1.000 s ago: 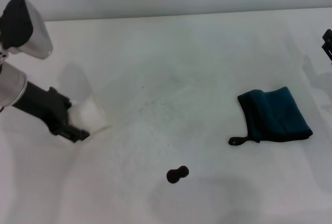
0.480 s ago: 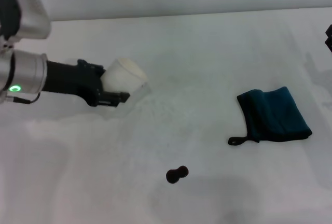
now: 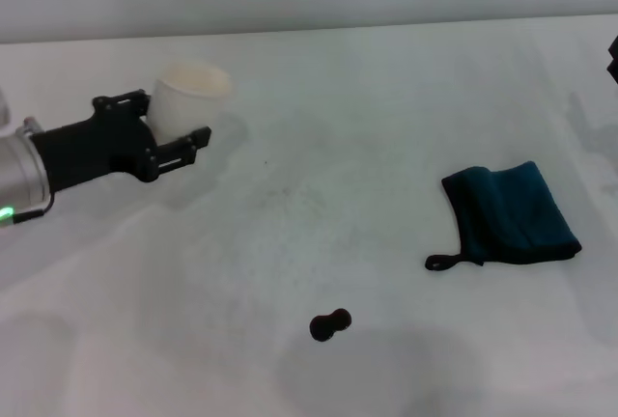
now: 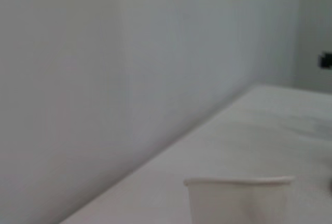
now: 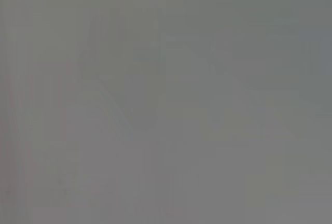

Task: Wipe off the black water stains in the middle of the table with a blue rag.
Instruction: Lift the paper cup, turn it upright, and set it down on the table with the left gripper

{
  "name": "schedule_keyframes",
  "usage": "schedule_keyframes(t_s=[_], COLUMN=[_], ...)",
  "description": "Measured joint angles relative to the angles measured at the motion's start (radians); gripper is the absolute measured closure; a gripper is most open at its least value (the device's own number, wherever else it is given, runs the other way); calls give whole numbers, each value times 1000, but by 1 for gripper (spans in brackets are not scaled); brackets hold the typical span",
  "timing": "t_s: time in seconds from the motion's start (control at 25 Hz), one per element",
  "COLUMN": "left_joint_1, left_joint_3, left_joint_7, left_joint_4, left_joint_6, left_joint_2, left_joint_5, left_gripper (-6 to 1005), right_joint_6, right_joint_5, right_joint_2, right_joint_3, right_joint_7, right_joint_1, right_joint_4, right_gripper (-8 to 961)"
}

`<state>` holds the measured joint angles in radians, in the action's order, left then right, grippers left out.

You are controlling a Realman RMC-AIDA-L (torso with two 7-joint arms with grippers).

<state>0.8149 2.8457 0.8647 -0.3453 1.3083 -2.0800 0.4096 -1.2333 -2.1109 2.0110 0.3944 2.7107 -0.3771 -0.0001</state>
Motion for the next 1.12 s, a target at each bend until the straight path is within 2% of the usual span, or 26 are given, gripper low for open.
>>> schedule_keyframes(t_s=[0.2, 0.36, 0.6, 0.8, 1.12], left_joint_1=[-107, -162, -213, -228, -233], left_joint_3=[-1, -1, -2, -2, -15], left_joint_7=[-216, -333, -421, -458, -576], left_joint_4=[117, 201, 301, 356, 451], left_joint_6=[-29, -32, -114, -151, -294], left_joint_2=[1, 0, -1, -2, -4], left_joint_5=[210, 299, 306, 308, 320], left_gripper=[349, 349, 348, 347, 339], right_joint_6=[-3, -12, -27, -28, -28], right_joint_5=[0, 0, 0, -3, -4], right_joint_2=[0, 0, 0, 0, -1], right_joint_3=[4, 4, 0, -2, -4], right_joint_7=[0, 1, 3, 3, 3], right_joint_1=[0, 0, 1, 2, 3], right_joint_4=[-1, -4, -10, -15, -29], right_gripper=[203, 203, 203, 203, 204])
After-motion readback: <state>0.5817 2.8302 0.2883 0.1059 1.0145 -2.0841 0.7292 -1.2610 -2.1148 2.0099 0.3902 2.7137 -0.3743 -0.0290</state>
